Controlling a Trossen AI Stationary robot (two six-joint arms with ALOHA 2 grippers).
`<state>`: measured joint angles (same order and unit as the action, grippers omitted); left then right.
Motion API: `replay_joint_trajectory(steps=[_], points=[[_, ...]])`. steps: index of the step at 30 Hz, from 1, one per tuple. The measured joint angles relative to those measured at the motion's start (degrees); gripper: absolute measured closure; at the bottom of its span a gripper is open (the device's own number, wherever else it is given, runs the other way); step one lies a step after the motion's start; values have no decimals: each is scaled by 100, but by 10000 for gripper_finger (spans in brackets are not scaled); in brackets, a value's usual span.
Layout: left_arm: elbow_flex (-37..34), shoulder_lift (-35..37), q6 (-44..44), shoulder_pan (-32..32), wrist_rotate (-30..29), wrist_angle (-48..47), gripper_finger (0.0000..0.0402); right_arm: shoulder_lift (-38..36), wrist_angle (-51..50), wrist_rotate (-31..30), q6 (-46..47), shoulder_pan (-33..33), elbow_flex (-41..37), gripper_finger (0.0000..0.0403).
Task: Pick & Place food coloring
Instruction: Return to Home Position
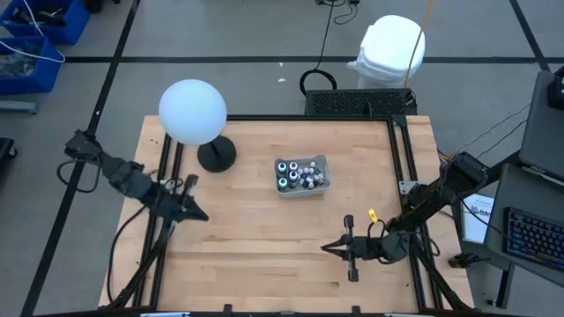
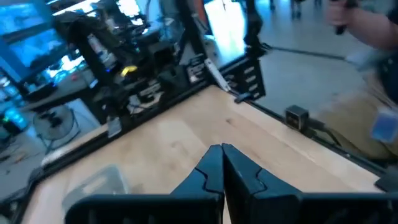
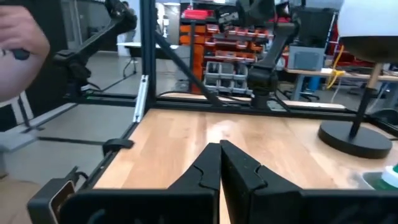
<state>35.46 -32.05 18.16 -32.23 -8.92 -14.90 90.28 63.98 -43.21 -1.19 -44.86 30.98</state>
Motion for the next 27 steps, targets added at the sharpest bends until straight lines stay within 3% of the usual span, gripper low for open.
replay_joint_trajectory(steps=[8,12,18,20,23,27], points=[[-1206,1245,-369,157,422,741,399,-237,-52,73,-102,334,-2,403],[-1481,1504,-361,134,296,820,400,-1226,-1133,883,102,645,-2,403],[-1554,1565,-387,61,140,770,400,-2856,-3082,1110,664,1173,-2,403],[-1554,1562,-329,-27,-27,706,400,-3278,-3660,1476,790,1356,-4,403],[-1554,1562,-174,-157,-266,707,400,-3766,-4155,1958,924,1630,-4,403],[-1554,1569,120,-334,-624,764,400,-4305,-4582,2111,925,1932,-4,403]])
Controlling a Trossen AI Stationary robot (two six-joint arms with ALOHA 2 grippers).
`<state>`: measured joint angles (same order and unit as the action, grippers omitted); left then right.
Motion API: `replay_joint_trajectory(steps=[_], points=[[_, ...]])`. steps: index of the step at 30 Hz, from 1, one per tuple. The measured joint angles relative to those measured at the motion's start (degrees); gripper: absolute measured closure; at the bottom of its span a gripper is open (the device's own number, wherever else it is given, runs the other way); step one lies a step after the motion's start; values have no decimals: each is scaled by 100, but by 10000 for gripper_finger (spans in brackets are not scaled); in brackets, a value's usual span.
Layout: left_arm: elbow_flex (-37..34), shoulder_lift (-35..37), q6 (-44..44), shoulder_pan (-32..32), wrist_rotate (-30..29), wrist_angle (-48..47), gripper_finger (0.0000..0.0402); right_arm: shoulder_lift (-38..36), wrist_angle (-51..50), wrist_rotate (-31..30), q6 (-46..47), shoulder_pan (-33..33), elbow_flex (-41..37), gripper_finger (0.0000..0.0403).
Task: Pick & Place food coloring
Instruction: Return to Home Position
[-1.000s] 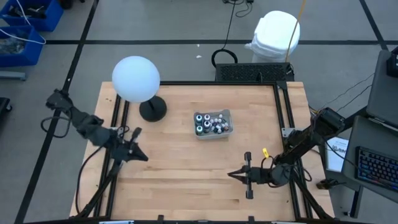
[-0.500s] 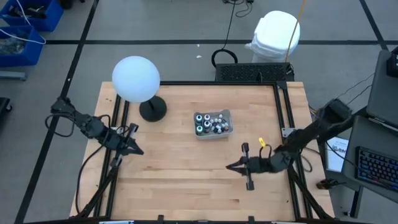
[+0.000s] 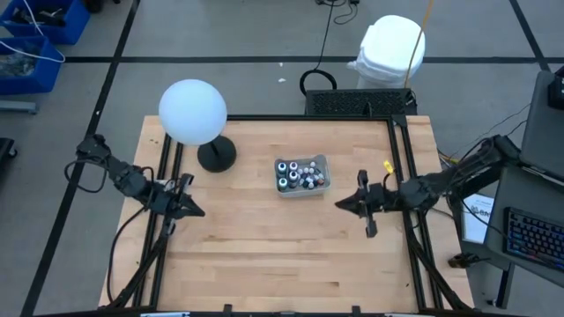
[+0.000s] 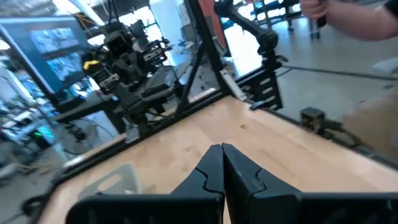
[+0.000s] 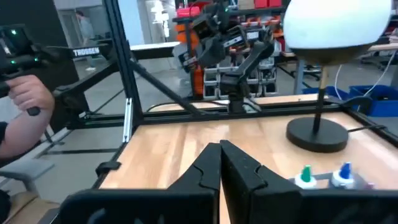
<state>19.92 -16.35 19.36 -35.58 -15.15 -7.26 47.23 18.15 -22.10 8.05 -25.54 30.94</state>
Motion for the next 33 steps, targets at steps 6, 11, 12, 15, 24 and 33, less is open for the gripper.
replay_joint_trajectory(steps=[6,11,12,15,24,33], points=[[0,2,786,-45,-624,636,400,-884,46,878,-151,584,-365,403],[0,20,1413,304,-493,972,400,-1808,70,888,71,1116,-970,403],[0,62,1478,391,-308,1009,400,-2011,67,889,123,1182,-1123,403],[0,274,1521,648,-29,1067,400,-2593,86,889,179,1297,-1558,403],[-860,671,1026,1508,913,1870,400,-3399,1049,1026,209,1325,-2701,403],[-1870,666,-440,2648,2058,2617,400,-3446,1102,1015,207,1325,-2848,403]])
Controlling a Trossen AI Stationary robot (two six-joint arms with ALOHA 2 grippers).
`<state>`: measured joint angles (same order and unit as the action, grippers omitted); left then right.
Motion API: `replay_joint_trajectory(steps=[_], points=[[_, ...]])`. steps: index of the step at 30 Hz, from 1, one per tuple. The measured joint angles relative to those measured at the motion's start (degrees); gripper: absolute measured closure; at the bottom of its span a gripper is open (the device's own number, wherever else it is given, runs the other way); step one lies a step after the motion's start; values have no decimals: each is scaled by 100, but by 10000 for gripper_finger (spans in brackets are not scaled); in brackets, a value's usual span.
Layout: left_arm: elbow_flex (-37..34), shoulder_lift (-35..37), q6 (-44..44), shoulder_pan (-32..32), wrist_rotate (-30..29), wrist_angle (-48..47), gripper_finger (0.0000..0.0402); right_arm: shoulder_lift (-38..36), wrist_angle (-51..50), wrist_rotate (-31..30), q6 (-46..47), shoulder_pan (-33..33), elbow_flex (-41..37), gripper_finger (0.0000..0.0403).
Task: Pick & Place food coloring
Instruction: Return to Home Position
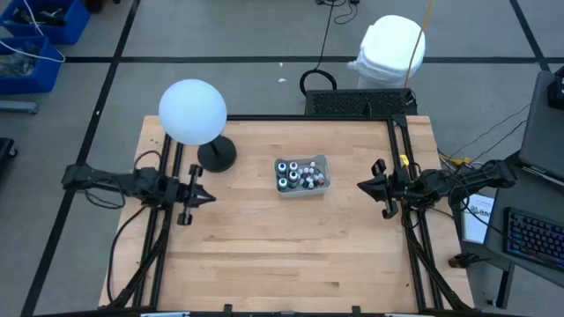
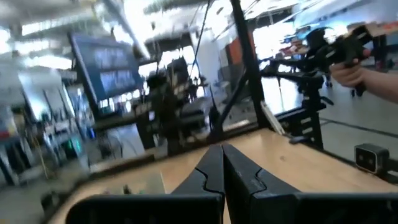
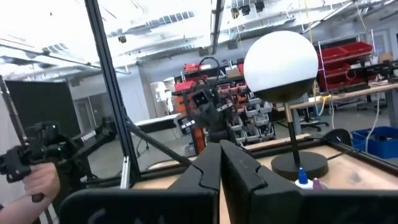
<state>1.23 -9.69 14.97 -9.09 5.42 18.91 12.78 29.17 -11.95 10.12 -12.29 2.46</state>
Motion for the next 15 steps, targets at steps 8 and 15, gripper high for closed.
replay_joint_trajectory(steps=[8,15], points=[[-67,2,-470,654,1468,-212,400,5,-239,-393,9,-2,-154,403],[-65,1,-1102,887,380,-489,400,11,-797,-617,313,4,-151,403]])
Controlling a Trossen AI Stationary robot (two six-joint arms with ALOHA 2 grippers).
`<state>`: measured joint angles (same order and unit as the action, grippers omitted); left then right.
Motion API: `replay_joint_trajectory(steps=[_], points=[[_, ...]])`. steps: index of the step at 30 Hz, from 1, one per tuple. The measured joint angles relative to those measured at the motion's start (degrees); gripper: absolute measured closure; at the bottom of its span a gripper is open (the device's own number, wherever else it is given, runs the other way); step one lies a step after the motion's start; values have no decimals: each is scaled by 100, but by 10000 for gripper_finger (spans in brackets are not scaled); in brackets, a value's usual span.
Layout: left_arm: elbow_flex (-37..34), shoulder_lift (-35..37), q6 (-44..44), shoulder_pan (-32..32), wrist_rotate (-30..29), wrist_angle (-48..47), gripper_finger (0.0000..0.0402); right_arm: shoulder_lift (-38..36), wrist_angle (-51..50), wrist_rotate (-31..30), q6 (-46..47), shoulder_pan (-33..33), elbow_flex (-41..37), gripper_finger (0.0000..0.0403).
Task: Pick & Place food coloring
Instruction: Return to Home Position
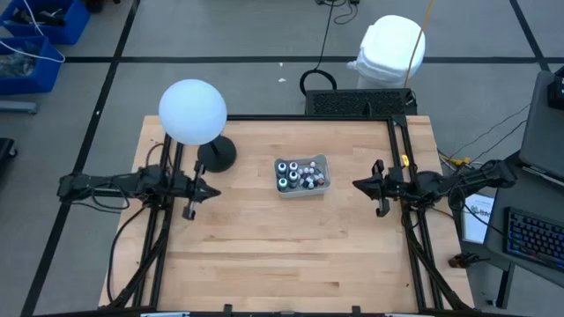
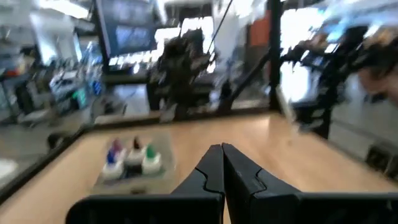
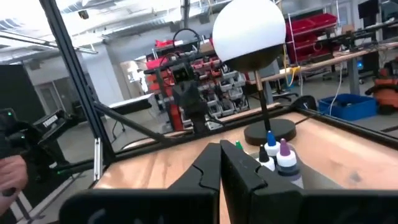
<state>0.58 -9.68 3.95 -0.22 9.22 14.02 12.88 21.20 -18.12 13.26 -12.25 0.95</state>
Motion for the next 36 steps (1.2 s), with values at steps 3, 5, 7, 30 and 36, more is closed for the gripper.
replay_joint_trajectory(steps=[3,5,7,30,36], points=[[0,-3,91,-64,-416,-406,400,5,142,15,-28,0,-4,403],[0,1,213,-151,-477,-399,400,-2,350,26,-62,-7,-5,403],[0,5,412,-265,-428,-284,400,-16,511,63,-190,-50,-7,403],[67,941,753,471,254,-678,401,-1276,-500,32,-490,-212,-9,403],[57,908,385,631,186,-1256,400,-1276,-888,-49,-330,-210,-11,403]])
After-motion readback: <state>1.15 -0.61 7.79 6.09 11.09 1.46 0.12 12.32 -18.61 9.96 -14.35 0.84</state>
